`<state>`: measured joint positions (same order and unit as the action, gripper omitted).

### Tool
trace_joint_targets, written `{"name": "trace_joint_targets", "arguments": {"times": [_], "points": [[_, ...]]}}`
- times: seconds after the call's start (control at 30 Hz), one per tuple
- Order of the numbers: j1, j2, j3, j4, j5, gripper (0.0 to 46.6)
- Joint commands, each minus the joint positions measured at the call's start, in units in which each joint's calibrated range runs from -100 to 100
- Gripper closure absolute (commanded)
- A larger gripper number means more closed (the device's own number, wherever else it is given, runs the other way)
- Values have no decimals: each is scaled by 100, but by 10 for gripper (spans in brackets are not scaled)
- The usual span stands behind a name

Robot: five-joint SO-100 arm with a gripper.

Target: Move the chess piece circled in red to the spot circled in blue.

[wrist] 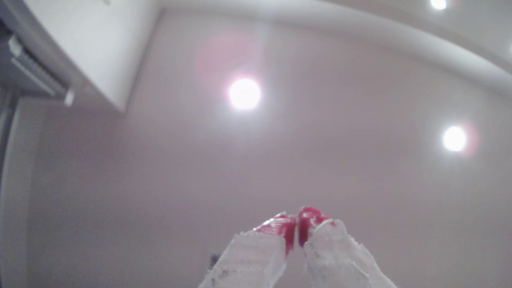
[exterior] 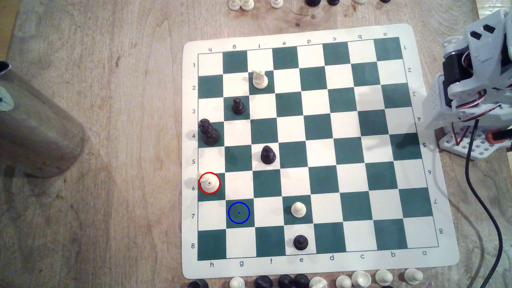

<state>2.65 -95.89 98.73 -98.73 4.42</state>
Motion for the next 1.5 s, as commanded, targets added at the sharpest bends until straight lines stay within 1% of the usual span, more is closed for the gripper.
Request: {"name": "trace_joint_targets", "arguments": {"times": [0.0, 0.1, 0.3, 0.43, 0.47, 0.57, 0.7, 0.77, 0.9, 0.93, 0.97, 1.03, 1.33, 1.43, 1.47], "points": [[-66, 5, 117, -70, 5, 464], [-160, 5, 117, 487, 5, 464], [-332, 5, 27, 2567, 5, 464], [-355, 5, -517, 4754, -5, 464], [-316, 5, -753, 5794, 5, 464], [-176, 14, -1161, 7792, 5, 464], [-121, 22, -1560, 9324, 5, 464], [-129, 31, -1904, 10454, 5, 464], [-246, 133, -2213, 11339, 5, 464], [-473, 693, -2367, 11396, 10, 464], [-590, 939, -2466, 11453, 10, 462], [-676, 1321, -2729, 11715, 10, 456], [-793, 3027, -3346, 11773, -20, 456], [-848, 3639, -3718, 11854, -39, 384], [-872, 3783, -3844, 11854, -29, 368]]}}
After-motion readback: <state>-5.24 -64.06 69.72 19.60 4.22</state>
